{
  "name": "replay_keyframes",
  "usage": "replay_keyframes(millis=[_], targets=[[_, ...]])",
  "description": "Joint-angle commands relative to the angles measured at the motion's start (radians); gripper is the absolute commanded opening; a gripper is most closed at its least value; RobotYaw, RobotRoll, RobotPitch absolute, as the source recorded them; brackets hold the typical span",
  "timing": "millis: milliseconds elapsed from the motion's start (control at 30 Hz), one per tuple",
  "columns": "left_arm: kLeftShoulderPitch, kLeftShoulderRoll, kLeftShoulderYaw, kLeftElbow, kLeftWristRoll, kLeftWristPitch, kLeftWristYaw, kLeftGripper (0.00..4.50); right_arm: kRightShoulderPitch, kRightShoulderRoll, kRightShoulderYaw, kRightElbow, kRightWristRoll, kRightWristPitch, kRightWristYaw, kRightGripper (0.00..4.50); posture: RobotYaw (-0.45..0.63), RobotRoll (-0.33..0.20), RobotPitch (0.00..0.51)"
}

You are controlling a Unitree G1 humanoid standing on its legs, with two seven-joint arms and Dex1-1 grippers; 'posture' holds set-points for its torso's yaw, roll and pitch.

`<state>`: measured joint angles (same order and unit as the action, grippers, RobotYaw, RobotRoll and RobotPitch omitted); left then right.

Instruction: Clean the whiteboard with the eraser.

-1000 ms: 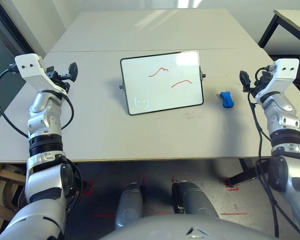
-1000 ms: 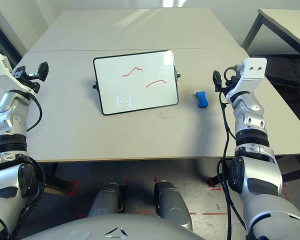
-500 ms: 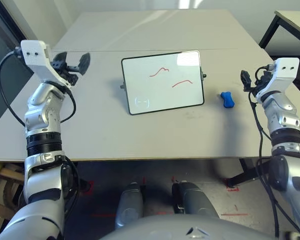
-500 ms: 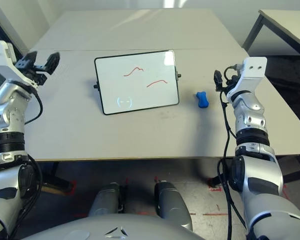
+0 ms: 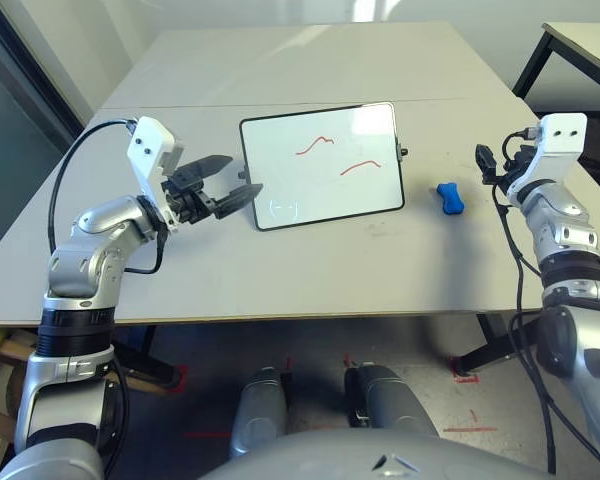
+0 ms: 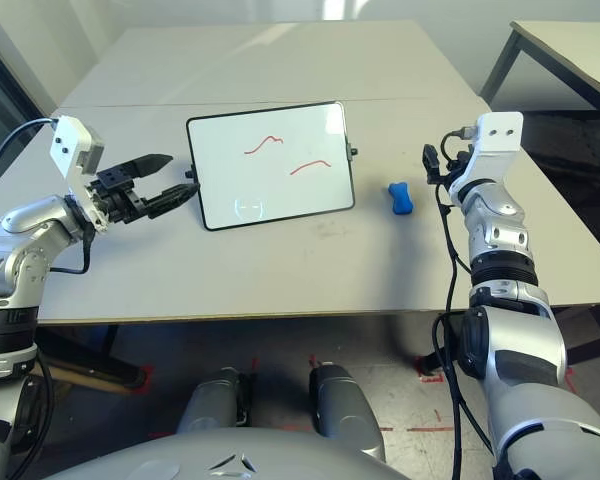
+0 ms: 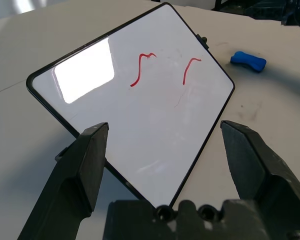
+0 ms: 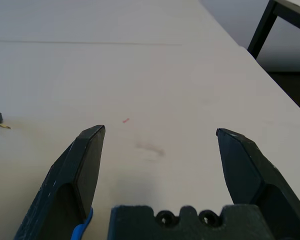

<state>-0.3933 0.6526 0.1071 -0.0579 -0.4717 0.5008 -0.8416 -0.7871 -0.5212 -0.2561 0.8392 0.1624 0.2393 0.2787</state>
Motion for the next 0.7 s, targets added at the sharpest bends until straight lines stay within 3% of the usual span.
replay_keyframes(millis=[33,167,367,700], targets=[[-0.021,-0.009,-0.04,0.034,0.039,-0.024,-0.007,4.5,-0.077,-0.032,0.041,-0.081,0.005,0.356,0.013,4.47,-0.1,0.0,0.056],[-0.033,-0.024,-0.058,0.062,0.059,-0.042,-0.007,4.5,-0.168,-0.052,0.071,-0.12,0.001,0.686,-0.003,4.47,-0.12,0.0,0.056],[-0.049,-0.044,-0.09,0.078,0.078,-0.06,-0.011,4.5,-0.268,-0.031,0.149,-0.104,-0.012,0.918,0.025,4.47,-0.12,0.0,0.056],[-0.037,-0.057,-0.1,0.066,0.088,-0.068,-0.012,4.5,-0.279,0.013,0.299,-0.039,-0.051,0.923,0.122,4.47,-0.1,0.0,0.052]])
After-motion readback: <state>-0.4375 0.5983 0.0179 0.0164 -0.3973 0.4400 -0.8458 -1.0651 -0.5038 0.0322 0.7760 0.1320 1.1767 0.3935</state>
